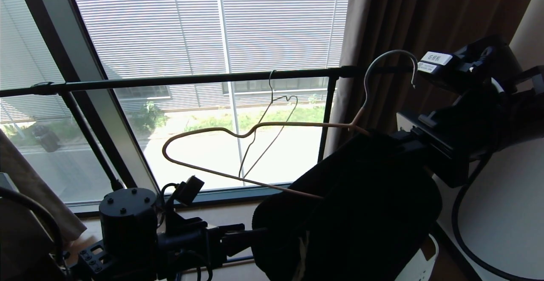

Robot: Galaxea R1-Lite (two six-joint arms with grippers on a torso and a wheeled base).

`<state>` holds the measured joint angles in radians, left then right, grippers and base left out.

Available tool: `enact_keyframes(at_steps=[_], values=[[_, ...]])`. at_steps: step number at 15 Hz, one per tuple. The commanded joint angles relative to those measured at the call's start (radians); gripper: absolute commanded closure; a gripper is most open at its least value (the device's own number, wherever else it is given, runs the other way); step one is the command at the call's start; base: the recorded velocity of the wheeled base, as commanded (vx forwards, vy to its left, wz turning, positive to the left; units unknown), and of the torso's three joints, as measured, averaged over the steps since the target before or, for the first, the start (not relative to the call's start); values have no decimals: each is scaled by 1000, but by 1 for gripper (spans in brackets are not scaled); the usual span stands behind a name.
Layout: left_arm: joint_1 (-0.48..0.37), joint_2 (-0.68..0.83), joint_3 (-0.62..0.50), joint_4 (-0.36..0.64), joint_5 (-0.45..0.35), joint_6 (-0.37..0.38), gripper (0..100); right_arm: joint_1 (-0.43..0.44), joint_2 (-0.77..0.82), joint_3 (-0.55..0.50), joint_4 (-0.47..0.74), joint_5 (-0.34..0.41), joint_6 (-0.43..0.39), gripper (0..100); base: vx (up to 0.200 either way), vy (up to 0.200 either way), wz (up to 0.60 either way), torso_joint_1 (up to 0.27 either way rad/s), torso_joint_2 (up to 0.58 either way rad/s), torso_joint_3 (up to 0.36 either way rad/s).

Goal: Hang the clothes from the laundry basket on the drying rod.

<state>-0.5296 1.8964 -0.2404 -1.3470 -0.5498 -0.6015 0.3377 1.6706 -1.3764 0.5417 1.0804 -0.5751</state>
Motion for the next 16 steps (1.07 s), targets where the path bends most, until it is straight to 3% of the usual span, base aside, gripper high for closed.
enact_keyframes(at_steps=[1,5,6,12,16], values=[[-15,32,-13,0,1,0,0,1,-14,10,0,16,0,100,0,0,0,0,0,0],[-17,64,-39,0,7,2,0,3,-38,45,0,24,-32,100,0,0,0,0,0,0],[-17,67,-40,0,13,2,100,3,-42,46,0,24,-35,100,0,0,0,0,0,0],[-9,59,-31,-3,17,5,100,-3,-57,69,0,24,-35,100,0,0,0,0,0,0],[34,-19,10,-35,48,5,100,-81,-85,117,0,18,-38,100,0,0,0,0,0,0]])
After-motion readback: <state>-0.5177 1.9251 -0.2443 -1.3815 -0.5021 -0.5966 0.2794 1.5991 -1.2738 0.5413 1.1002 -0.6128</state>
